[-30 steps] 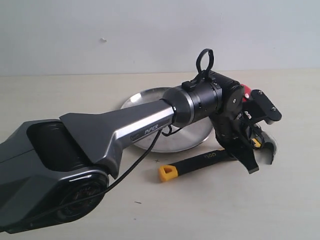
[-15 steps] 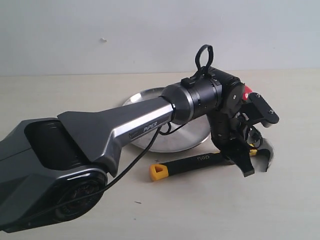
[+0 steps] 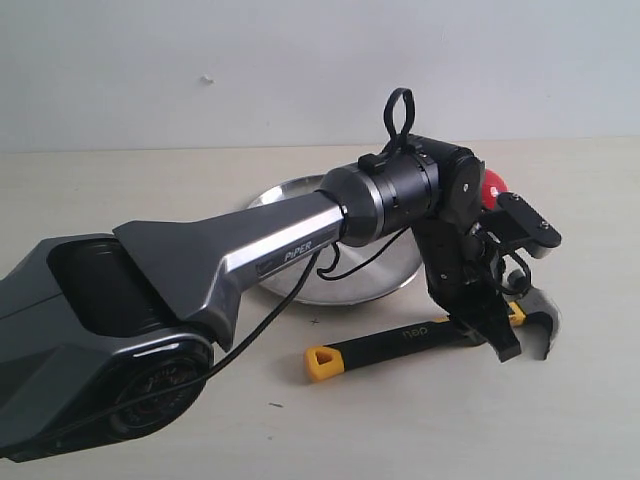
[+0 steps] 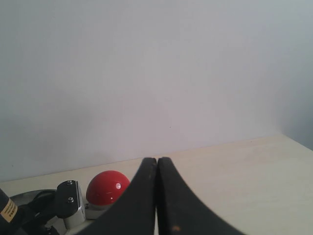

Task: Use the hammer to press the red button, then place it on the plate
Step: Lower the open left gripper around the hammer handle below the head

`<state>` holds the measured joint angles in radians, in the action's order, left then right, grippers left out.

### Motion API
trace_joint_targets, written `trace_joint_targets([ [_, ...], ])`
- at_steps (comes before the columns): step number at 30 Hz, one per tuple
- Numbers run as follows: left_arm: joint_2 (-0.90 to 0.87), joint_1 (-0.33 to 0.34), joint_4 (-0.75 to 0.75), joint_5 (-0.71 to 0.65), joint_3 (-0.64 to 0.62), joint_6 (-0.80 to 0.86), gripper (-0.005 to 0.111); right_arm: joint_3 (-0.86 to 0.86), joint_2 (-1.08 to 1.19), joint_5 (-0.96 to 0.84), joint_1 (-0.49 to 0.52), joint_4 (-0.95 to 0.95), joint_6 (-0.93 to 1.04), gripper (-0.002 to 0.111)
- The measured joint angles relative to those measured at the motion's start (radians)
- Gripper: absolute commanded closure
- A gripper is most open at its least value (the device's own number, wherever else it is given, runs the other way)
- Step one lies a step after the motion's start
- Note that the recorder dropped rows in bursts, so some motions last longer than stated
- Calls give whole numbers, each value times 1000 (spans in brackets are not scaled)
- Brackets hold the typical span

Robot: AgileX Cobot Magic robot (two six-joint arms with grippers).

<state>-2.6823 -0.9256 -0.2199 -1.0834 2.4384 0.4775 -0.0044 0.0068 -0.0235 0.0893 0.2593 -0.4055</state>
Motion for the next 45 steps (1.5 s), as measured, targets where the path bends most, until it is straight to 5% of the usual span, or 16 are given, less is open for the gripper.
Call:
trace_joint_targets([
  [4, 0, 0, -4, -9, 0, 0, 101, 0, 0, 0, 0, 0, 0, 108],
  [9, 0, 0, -4, -17, 0, 0, 68, 0, 0, 0, 0, 0, 0, 108],
  [12, 0, 0, -13, -24, 0, -2, 58, 0, 0, 0, 0, 0, 0, 108],
  [45, -40, -49, 135, -11, 96, 44, 58, 0, 0, 0, 0, 0, 0, 108],
])
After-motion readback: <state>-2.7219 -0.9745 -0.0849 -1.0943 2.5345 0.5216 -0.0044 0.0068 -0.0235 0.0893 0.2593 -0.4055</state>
